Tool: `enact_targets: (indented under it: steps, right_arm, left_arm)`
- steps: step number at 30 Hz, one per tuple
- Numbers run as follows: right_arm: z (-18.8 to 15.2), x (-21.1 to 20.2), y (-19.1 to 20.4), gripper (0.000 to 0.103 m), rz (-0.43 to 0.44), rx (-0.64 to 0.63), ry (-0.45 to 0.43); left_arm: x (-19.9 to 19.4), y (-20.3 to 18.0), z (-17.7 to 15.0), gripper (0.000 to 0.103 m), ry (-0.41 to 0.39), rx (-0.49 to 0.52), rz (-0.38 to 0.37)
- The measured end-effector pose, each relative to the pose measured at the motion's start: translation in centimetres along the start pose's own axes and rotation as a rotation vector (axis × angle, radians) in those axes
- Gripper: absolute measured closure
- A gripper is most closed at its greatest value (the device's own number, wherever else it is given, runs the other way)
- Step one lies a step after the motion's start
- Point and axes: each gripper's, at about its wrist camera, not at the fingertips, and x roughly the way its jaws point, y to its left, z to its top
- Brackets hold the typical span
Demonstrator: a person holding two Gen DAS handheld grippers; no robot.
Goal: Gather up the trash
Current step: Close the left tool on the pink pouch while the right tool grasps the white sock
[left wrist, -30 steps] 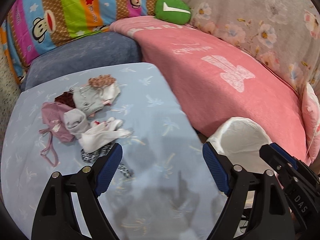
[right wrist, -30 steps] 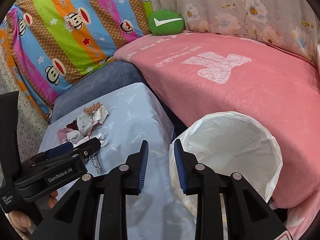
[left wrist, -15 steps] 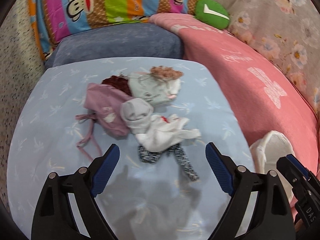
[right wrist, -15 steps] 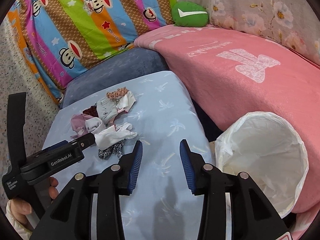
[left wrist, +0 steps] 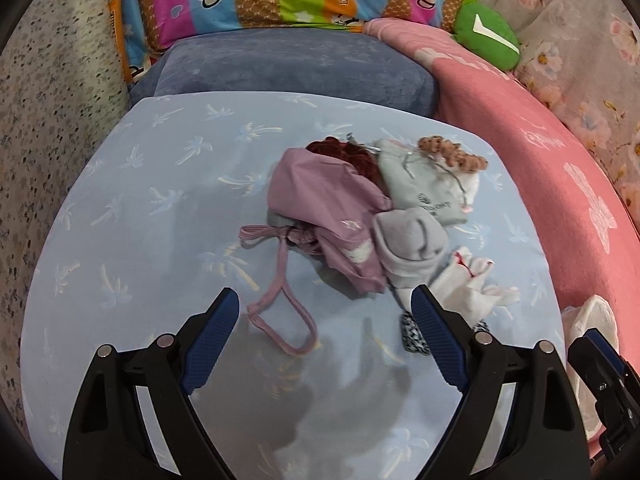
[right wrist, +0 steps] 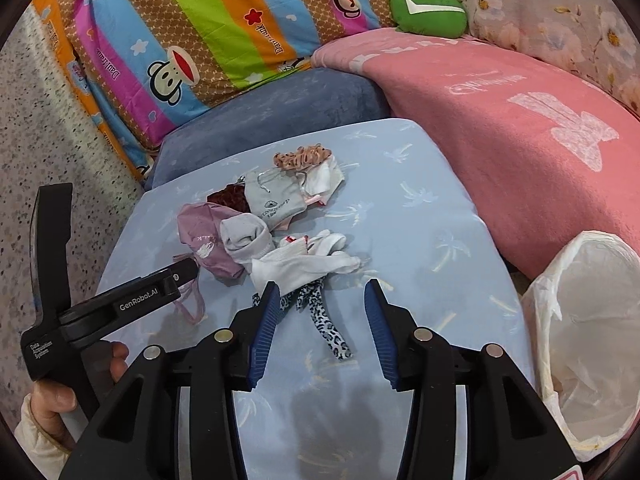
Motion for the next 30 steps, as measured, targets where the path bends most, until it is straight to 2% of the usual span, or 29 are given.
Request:
enact_targets:
  steps: [8, 14, 17, 19, 20, 23, 25, 30]
  right_arm:
    - [0.8, 4.1, 1.9, 0.059, 0.028, -0.002, 0.054]
    - [0.9, 6.8, 3.0, 0.059, 0.029, -0.006, 0.089]
    - [0.7, 7.9, 3.0, 0.059, 0.025, 0.000, 0.103]
    - [0.7, 8.4, 3.0, 0.062, 0.027, 0.004, 0.113]
    - [0.7, 8.6, 2.8, 0.063, 0.031, 0.006, 0.117]
    - [0.6, 9.0, 2.9, 0.078, 0.037, 0.003, 0.127]
    - [0.5, 9.1, 2.9, 0.091, 0.038, 0.004, 0.131]
    - [0.6, 8.0, 2.9, 0.097, 0.043, 0.006, 0.112]
  left_arm:
    - [2.3, 1.7, 1.5, 0.020, 0.029, -0.043, -0.023]
    - [4.0, 2.1, 2.2, 0.031, 0.053, -0.060, -0.071]
    - [4.8, 2.0, 2.3, 0.048, 0.083, -0.069, -0.109]
    - [5.2, 2.0, 2.1, 0.067, 0.102, -0.072, -0.138]
    - [5.3, 2.0, 2.1, 0.071, 0.111, -0.074, -0.153]
    - [5.3, 1.9, 1.8, 0.085, 0.123, -0.077, -0.175]
    - [4.8, 1.8, 1.7, 0.094, 0.116, -0.065, -0.173]
    - [3.1, 1.7, 1.7, 0.099, 0.090, -0.061, -0.185]
